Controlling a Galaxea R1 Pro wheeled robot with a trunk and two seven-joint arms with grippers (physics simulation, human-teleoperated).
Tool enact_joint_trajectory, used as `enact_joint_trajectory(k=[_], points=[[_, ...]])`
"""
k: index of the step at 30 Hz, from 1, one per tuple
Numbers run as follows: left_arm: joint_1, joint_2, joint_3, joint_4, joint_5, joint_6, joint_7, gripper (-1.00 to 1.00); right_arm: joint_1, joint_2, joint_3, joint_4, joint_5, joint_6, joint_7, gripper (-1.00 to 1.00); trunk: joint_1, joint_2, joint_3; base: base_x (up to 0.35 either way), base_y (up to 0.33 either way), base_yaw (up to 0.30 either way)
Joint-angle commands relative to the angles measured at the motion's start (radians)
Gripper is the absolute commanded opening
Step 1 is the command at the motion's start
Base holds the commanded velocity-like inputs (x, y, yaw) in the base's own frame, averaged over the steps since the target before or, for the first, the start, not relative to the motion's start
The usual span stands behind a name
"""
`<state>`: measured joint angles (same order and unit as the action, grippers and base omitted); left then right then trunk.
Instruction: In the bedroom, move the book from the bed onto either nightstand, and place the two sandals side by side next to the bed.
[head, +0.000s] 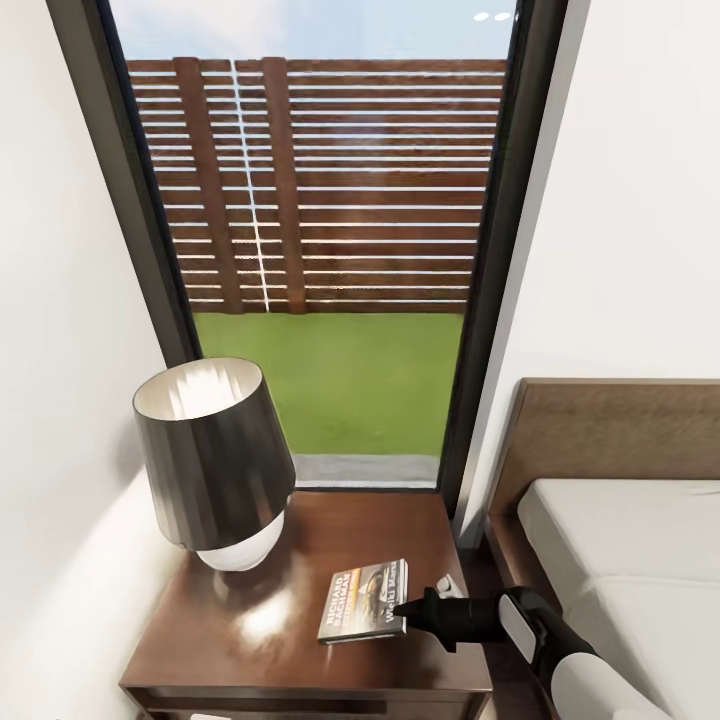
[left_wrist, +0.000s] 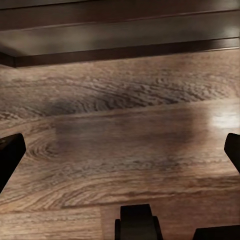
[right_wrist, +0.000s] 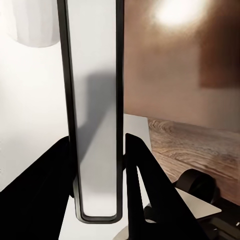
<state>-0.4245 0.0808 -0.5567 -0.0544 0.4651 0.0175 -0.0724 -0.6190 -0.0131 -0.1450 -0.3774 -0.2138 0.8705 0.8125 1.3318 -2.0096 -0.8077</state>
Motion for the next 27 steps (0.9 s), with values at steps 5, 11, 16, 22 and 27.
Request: enact_joint_trajectory(k=[5,11,16,22,27], points=[[0.0,0.001,-0.008,-0.001,0.01,0.0,-0.003,1.0,-0.001,0.001,-0.005,0.0,0.004,0.004,0.004,-1.0,0.008,-0.014,-0.007,0.0,0.0,0.0],[0.0,0.001,-0.008,-0.001,0.01,0.0,-0.003,1.0,-0.001,0.004,-0.005,0.0,0.004,0.004,0.004,-1.0,0.031,-0.056,-0.026,0.0,0.0,0.0],[0.0,0.001,-0.008,-0.001,0.01,0.0,-0.003,1.0,-0.001,0.005,-0.005,0.0,0.004,0.004,0.004,-1.0,0.05,-0.091,-0.042,0.0,0.0,0.0],[0.0,0.001,-0.008,-0.001,0.01,-0.002,-0.003,1.0,-0.001,0.005,-0.005,0.0,0.004,0.004,0.004,-1.0,0.05,-0.091,-0.042,0.0,0.0,0.0],[0.0,0.001,-0.008,-0.001,0.01,-0.003,-0.003,1.0,-0.001,0.005,-0.005,0.0,0.004,0.004,0.004,-1.0,0.054,-0.098,-0.045,0.0,0.0,0.0]])
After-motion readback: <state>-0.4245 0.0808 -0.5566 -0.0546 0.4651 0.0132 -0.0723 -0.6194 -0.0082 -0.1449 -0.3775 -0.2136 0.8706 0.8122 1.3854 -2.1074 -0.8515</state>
